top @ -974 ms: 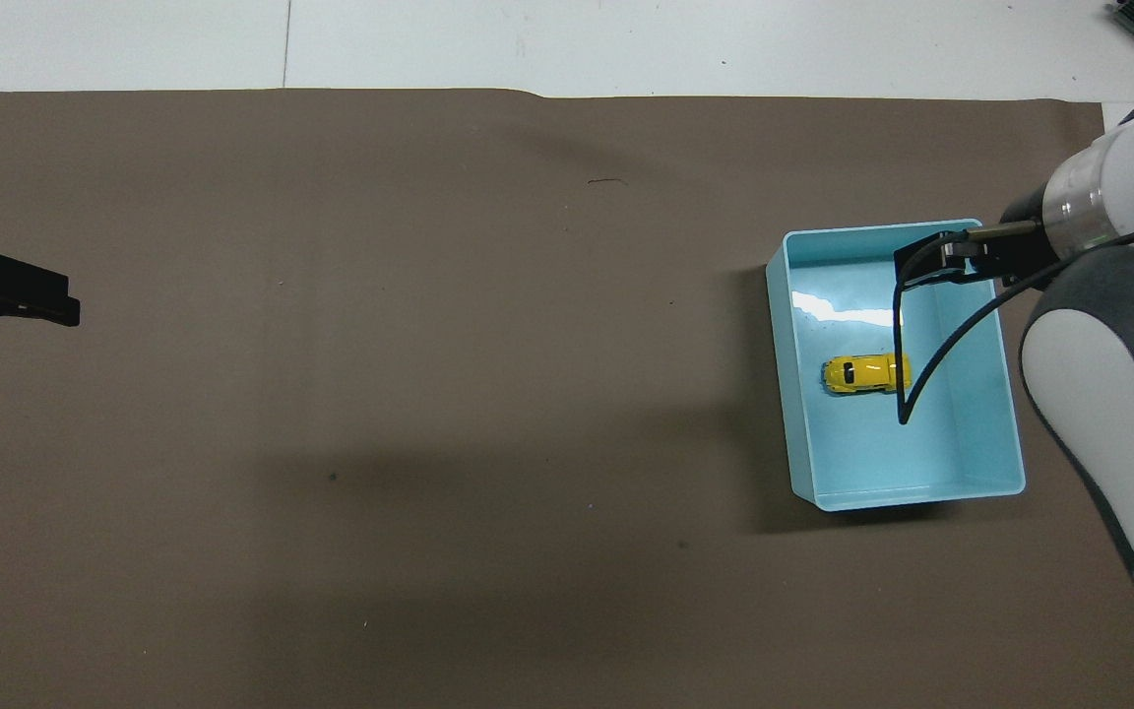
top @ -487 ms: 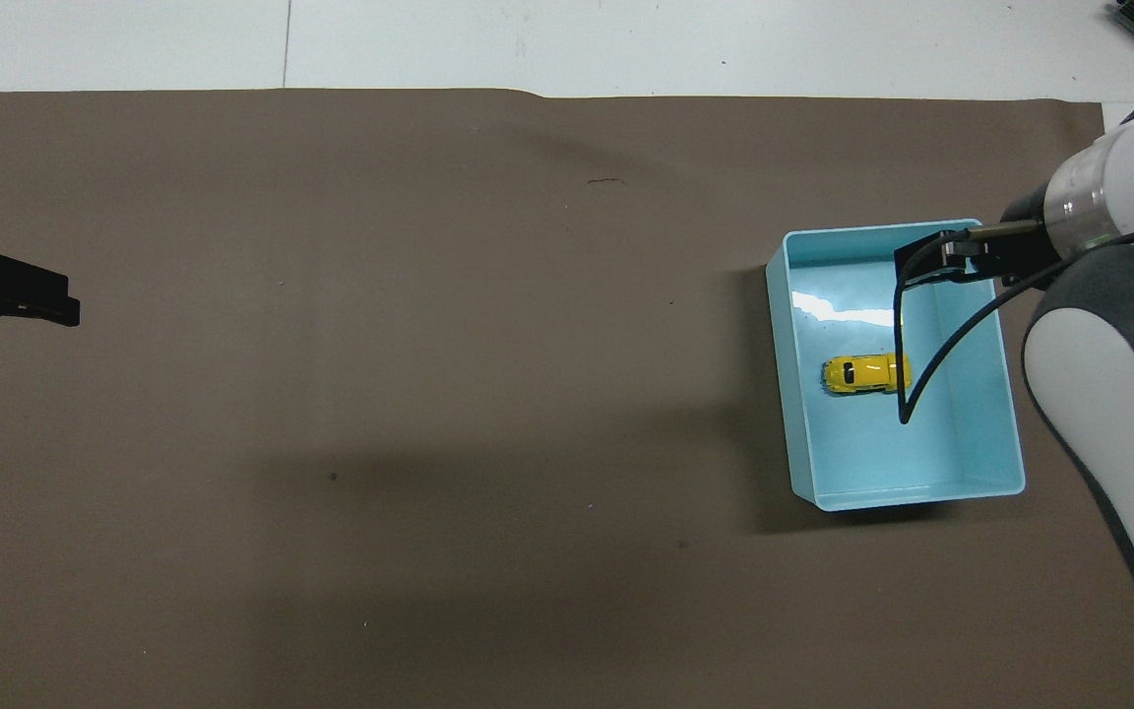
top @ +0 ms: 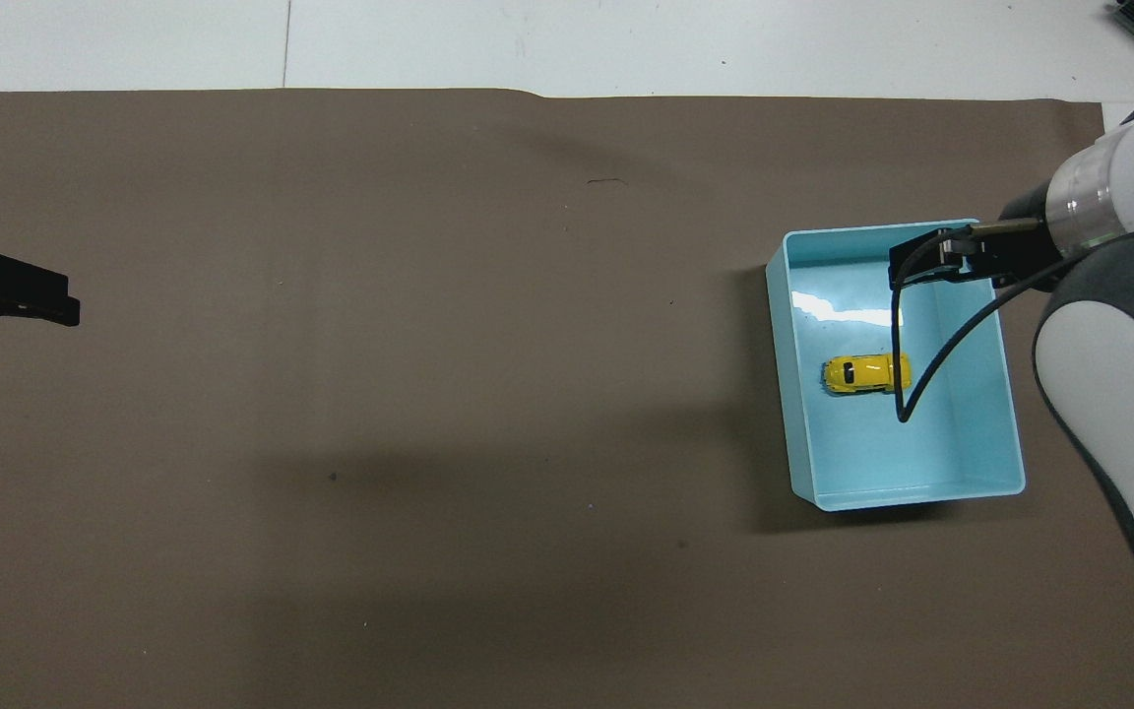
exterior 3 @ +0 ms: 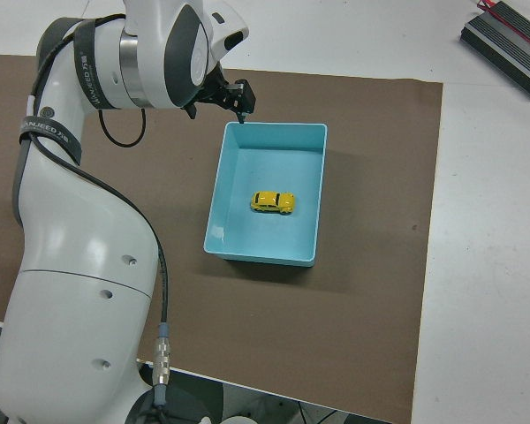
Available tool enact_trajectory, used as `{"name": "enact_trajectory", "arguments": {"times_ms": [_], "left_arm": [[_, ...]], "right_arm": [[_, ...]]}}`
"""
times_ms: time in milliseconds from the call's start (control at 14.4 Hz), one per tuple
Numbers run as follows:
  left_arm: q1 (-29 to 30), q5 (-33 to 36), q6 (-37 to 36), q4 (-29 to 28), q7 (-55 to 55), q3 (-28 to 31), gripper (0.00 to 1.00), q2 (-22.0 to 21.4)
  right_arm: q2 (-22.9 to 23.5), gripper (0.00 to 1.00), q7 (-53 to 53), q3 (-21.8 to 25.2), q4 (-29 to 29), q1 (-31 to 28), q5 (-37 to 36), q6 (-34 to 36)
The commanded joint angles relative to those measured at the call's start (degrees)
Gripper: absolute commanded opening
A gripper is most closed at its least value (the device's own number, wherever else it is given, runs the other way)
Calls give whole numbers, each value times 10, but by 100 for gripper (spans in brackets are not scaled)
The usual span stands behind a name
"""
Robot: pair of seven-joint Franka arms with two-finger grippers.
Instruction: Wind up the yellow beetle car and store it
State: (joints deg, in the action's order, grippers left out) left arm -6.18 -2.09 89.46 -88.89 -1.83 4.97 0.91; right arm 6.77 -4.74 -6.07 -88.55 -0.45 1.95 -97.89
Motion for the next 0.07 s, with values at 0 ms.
{"name": "enact_trajectory", "arguments": {"times_ms": [0], "left_arm": [[6, 0, -7, -4, -5, -5, 100, -8]], "right_arm": [[-4, 100, -10, -1, 1, -9, 16, 7]]}}
